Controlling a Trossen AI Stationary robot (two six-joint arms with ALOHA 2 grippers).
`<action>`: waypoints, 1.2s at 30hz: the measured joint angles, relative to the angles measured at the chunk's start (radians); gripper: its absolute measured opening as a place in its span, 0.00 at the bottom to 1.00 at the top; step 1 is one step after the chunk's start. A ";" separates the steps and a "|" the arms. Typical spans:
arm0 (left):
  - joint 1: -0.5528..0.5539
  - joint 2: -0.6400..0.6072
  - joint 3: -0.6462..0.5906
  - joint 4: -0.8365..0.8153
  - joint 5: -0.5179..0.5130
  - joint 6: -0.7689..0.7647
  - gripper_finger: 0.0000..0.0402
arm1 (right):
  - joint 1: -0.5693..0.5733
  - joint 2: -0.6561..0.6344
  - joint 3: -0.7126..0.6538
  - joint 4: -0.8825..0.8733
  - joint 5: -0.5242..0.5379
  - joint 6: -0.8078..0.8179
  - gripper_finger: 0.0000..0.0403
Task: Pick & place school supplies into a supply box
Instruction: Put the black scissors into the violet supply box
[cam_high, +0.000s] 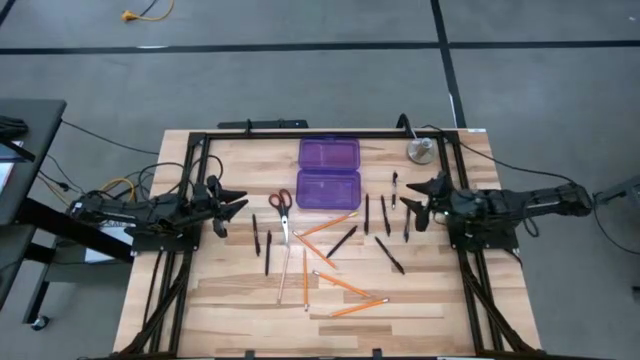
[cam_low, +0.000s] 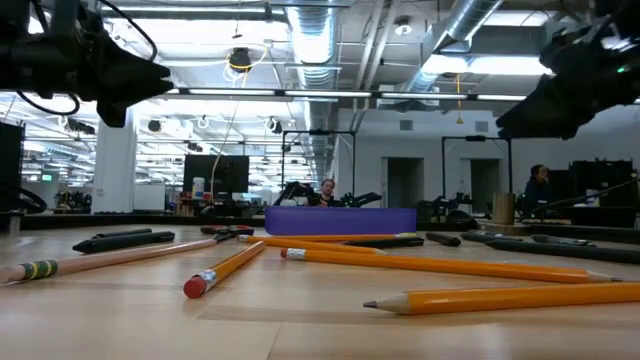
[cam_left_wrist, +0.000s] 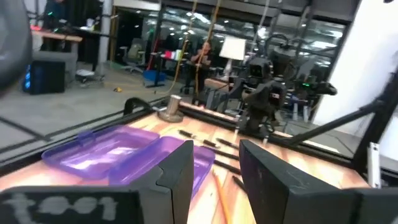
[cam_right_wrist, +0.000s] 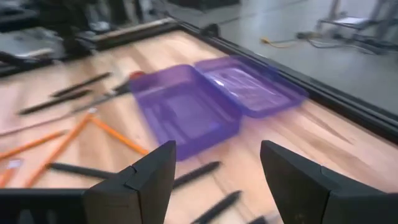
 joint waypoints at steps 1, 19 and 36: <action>0.003 0.031 0.008 -0.001 -0.002 -0.013 0.29 | -0.020 0.033 0.000 0.017 -0.002 0.000 0.57; 0.010 0.860 0.574 -0.473 -0.033 0.051 0.29 | -0.140 0.256 0.000 0.158 -0.009 -0.003 0.57; 0.229 1.270 0.905 -0.876 -0.010 0.043 0.29 | -0.139 0.256 0.000 0.157 -0.009 -0.004 0.57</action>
